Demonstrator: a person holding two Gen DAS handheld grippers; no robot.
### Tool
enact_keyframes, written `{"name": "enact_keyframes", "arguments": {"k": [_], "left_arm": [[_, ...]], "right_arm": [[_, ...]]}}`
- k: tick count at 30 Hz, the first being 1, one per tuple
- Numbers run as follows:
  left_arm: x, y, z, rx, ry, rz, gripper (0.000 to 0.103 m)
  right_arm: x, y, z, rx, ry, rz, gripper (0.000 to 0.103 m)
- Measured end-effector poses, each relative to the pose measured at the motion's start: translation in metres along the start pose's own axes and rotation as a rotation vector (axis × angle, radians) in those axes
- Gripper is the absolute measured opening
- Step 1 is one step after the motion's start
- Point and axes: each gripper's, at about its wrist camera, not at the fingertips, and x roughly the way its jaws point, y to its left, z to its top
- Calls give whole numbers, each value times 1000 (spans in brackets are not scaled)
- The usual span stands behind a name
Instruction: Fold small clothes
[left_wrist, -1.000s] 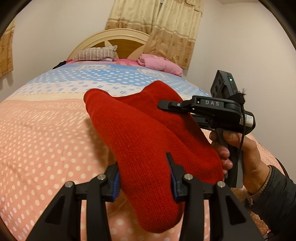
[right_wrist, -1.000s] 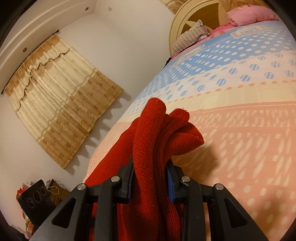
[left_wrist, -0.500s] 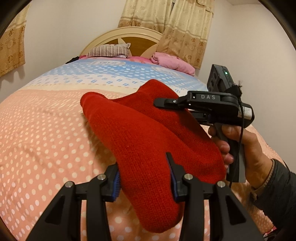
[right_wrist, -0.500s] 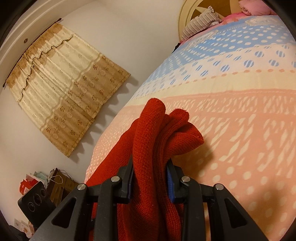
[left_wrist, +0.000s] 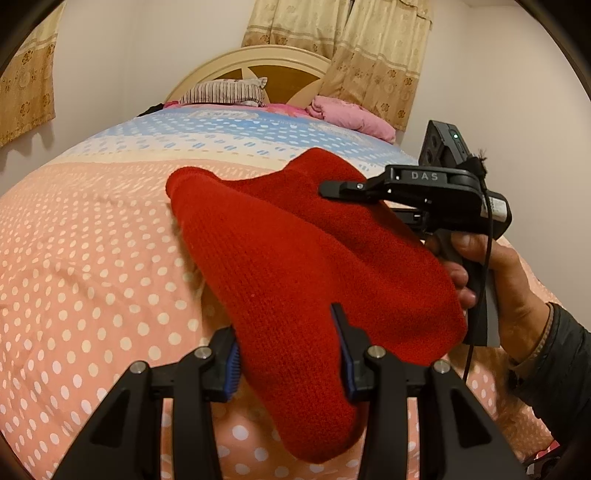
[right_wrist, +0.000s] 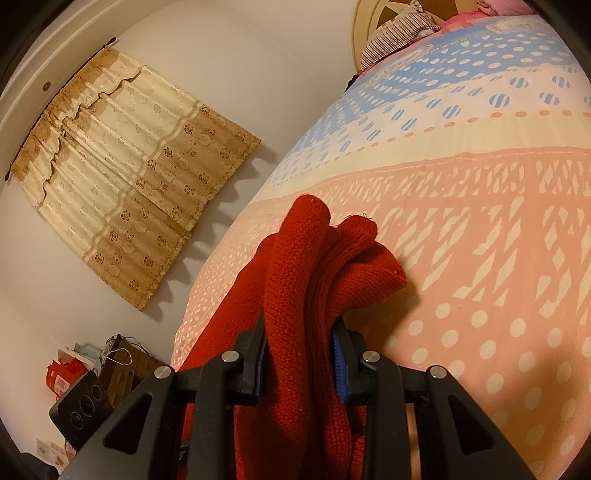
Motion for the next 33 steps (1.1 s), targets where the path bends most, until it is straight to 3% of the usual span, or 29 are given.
{"name": "enact_keyframes", "arguments": {"k": [7,11,18,21,24,29,31,33], "left_arm": [[0,3,-7,-22,6,-3,47],[0,4,-9,-28,9,15,58],[-8,-1,-6,-30,3,43,65],[-21,0,1,-41,-51,60,66],[-31,8,13,-65,-126,94,78],[-10,23,26,-42,-98,166,82],[0,29,24,-51,-66,180,82],[8,34,20,-69,-39,181,82]], "right_arm": [[0,-6,-1,20,0,-12,29],[0,-8,-1,31,-3,-31,29],[2,-13,-3,39,6,-81,30],[2,-10,-4,11,11,-126,30],[-1,-10,-5,10,8,-155,33],[-29,13,-8,-45,-95,-215,38],[-44,40,-13,-120,-133,-183,39],[-51,62,-22,-196,-131,-149,47]]}}
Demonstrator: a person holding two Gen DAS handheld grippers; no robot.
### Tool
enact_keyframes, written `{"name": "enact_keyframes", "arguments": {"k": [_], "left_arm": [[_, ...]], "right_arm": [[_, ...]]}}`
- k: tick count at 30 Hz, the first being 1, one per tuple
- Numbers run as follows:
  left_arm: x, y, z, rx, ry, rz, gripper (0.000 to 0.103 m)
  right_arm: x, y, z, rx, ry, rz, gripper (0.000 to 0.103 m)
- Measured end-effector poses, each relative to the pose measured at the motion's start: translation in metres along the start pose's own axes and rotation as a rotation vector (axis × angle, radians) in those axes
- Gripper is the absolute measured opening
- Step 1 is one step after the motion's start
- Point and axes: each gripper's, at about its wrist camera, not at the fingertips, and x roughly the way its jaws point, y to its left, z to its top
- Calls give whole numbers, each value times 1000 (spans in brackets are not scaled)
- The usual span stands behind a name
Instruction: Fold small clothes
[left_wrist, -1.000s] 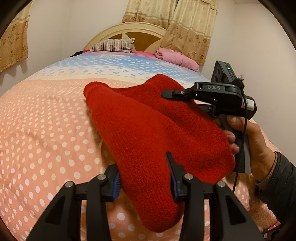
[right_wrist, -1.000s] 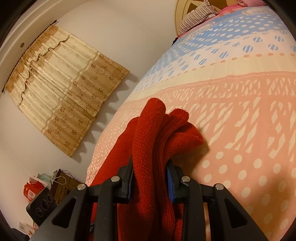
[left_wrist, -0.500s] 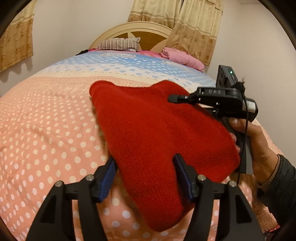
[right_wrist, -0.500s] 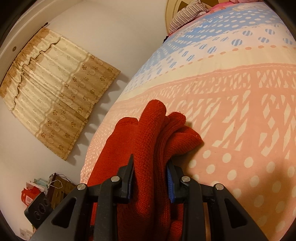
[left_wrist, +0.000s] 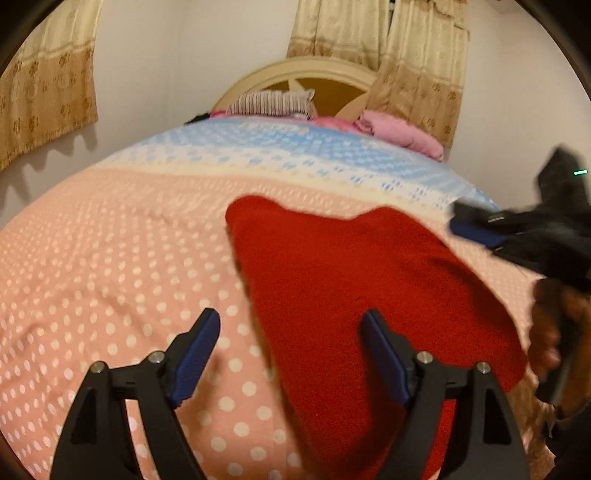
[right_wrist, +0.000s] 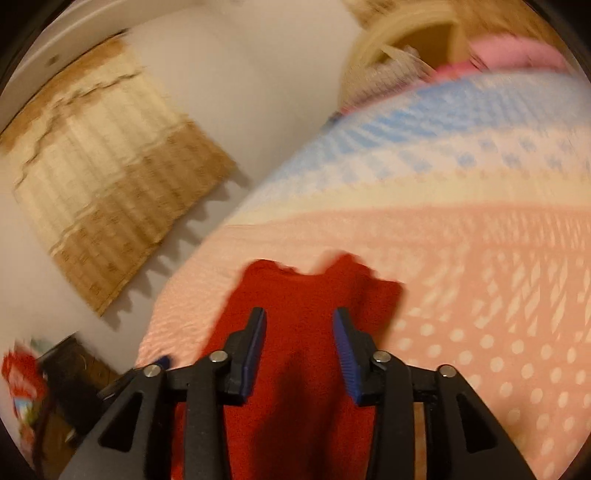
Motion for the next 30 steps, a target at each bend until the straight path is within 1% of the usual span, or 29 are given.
{"name": "enact_keyframes", "arguments": {"k": [1,3,4,5,6,7,10,12,14,16,18,19,21,23,25,27,30], "left_arm": [[3,1,-3,-9,11,-3,82],[8,2,-9,-21,27,-8,82],[7,2,-11,-22,25,-7,82],[6,2,-12,-22,23,-6,86],[6,2,-13,-22,24,-4,88],[5,3,-15,-24,26,-3,91],[0,2,-19,-34,27,-12,91],[-6,-1,-20,-33,21,-7,91],[-11,-3,-18,-19,17,5,91],[-20,-6,-13,-7,-2,16,91],[-31,-10,-6,5,-35,17,91],[-38,-13,-2,15,-56,20,92],[-50,-17,4,30,-99,22,96],[-60,-21,7,43,-125,19,97],[-68,-22,11,48,-146,10,97],[-73,-22,15,50,-161,5,97],[-79,-20,18,45,-179,3,98]], "right_arm": [[-1,9,-3,-30,11,17,47],[4,25,-14,-89,73,37,48],[11,26,-20,-95,127,37,48],[19,22,-29,-94,176,6,48],[22,17,-34,-91,183,-24,47],[20,11,-38,-76,169,-22,47],[14,-4,-40,-7,150,19,47],[14,-4,-44,-4,142,16,47],[11,4,-48,-11,138,-8,47],[1,15,-47,-5,107,-45,48],[-19,27,-47,9,30,-72,49],[-30,35,-47,6,-8,-97,51],[-50,51,-48,-24,-84,-189,56],[-66,65,-48,-59,-139,-236,57],[-76,75,-46,-87,-170,-263,59],[-85,87,-46,-128,-191,-305,63],[-97,101,-47,-176,-215,-328,64]]}}
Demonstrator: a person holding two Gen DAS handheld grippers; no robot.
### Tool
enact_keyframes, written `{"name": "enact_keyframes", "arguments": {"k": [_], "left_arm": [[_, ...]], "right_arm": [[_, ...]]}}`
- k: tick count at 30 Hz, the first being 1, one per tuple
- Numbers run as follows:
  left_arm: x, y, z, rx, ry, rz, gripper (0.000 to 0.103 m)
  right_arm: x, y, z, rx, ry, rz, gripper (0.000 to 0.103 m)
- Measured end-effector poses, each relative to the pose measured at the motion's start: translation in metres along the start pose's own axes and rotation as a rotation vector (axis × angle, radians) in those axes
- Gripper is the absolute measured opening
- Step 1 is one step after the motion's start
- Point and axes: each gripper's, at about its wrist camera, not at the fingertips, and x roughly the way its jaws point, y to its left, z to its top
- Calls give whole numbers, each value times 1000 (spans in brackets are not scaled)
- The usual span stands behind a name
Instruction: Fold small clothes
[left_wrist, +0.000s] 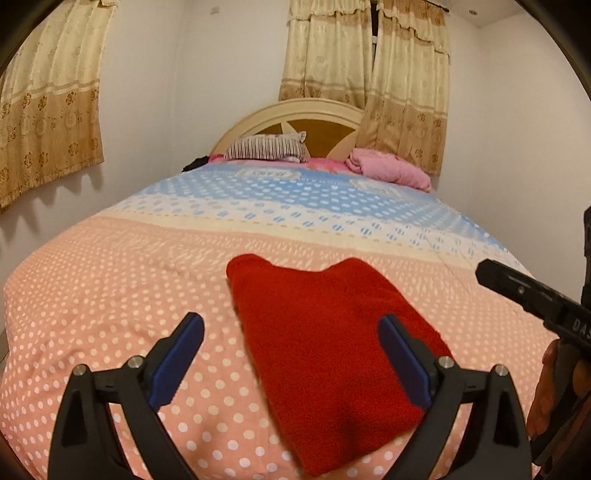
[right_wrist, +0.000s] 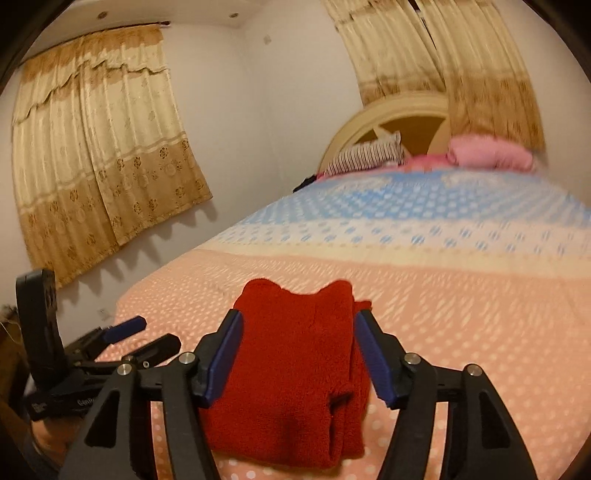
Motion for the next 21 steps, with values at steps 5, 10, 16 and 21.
{"name": "enact_keyframes", "arguments": {"k": [5,10,16,21], "left_arm": [[-4,3,3,-12,-11,2,98],[-3,2,2,-7,-13,2,98],[-3,-3,-1,4,-6,4,98],[-2,-5,-3,3,-5,5,99]], "right_arm": [[-11,5,4,-2,-25,3,65],[-16,0,3,15,-31,-6,65],[-18,-5,3,33,-28,-7,66],[-16,-3,-1,33,-17,-4,66]]}}
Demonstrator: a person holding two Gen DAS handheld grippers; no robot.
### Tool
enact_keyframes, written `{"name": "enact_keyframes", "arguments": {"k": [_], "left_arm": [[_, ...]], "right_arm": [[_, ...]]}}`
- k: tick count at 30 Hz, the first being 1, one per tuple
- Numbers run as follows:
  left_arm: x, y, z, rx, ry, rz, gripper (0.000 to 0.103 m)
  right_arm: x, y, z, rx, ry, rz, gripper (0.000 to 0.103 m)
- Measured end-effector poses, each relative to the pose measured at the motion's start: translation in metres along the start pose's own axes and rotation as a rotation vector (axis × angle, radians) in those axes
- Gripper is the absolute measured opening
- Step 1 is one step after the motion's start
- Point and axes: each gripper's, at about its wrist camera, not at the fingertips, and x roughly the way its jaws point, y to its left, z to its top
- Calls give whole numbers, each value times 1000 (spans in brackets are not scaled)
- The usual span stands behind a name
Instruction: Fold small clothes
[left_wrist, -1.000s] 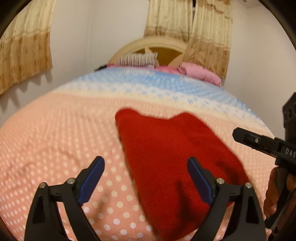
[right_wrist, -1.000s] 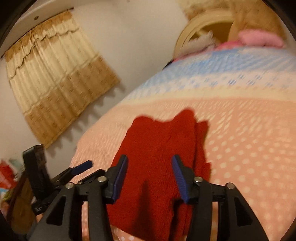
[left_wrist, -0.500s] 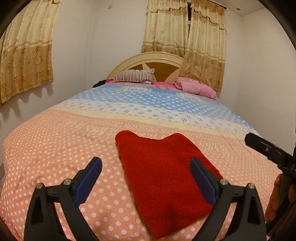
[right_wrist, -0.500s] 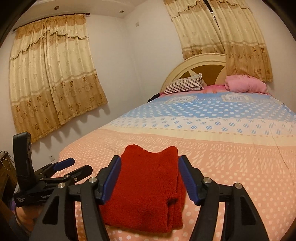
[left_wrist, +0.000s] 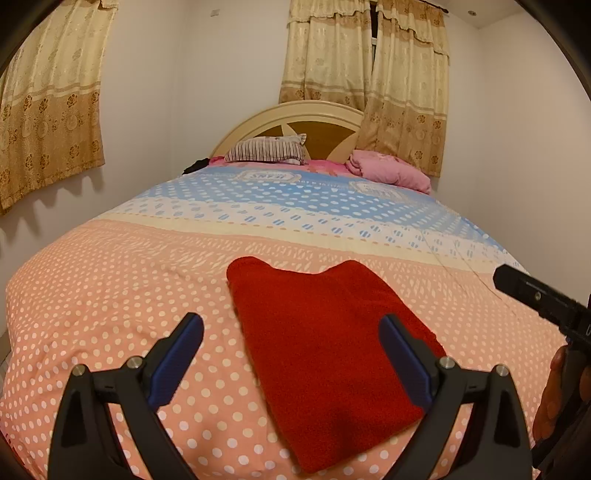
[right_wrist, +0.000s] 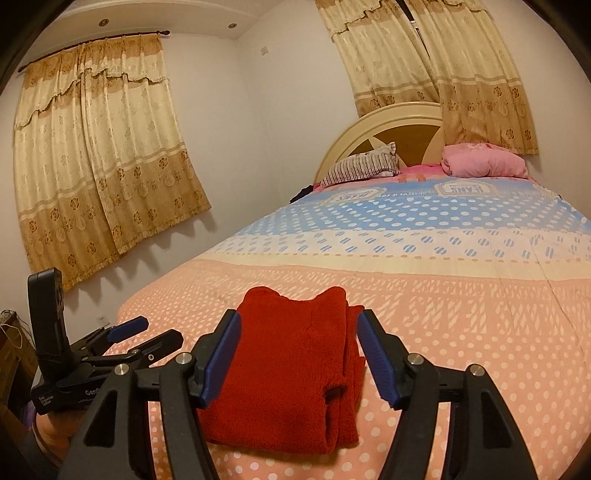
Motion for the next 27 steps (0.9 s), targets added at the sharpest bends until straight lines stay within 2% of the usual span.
{"name": "enact_keyframes", "arguments": {"k": [10,27], "left_arm": [[1,0,0,2,1,3,103],[-4,1,5,9,4,29,103]], "right_arm": [[-2,4,-4,-6,4,2,67],[-14,14,0,-27,-32,8,68]]}}
